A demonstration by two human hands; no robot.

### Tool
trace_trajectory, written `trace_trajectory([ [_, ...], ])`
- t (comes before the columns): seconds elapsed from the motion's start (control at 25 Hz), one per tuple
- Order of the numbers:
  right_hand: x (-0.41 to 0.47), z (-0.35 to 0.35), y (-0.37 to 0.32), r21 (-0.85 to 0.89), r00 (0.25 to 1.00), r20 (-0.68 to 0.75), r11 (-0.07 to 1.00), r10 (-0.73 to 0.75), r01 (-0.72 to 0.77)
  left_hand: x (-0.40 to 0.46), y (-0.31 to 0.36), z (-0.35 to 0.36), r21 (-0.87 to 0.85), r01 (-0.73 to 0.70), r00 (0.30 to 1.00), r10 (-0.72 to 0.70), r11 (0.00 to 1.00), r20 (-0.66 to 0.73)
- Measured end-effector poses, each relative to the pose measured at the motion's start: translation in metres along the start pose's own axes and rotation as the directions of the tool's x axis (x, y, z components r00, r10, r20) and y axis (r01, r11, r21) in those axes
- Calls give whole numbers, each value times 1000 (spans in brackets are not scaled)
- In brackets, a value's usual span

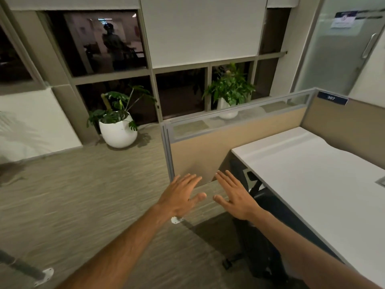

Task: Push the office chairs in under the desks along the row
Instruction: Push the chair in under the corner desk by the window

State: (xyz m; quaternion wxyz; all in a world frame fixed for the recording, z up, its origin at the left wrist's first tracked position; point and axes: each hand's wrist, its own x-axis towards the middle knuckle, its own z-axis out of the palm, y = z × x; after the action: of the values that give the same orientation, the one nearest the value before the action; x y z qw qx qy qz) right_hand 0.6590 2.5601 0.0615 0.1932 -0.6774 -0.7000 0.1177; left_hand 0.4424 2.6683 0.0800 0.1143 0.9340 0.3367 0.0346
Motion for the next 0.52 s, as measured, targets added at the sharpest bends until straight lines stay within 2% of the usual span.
trace_trajectory([
  [0.08,4,1,11,18,999,5,999,42,-42,21,-6,5,-25,-15,1000,15,1000,-6],
  [0.2,21,5,55,44,985,25,984,169,-170,92,-10,25,-63,-101,991,106,993,80],
  [0.28,20,9,69,24,972,38,972,231,-232,120,-13,35,-63,-151,984,156,987,84],
  [0.4,25,24,108,80,899,26,896,436,-437,193,-10,65,-90,-293,933,305,952,191],
  [0.44,25,26,106,67,899,37,896,437,-439,197,-13,67,-88,-314,926,326,945,192],
  [0.52,29,39,127,53,834,26,833,551,-551,242,-10,85,-100,-451,850,461,887,254],
])
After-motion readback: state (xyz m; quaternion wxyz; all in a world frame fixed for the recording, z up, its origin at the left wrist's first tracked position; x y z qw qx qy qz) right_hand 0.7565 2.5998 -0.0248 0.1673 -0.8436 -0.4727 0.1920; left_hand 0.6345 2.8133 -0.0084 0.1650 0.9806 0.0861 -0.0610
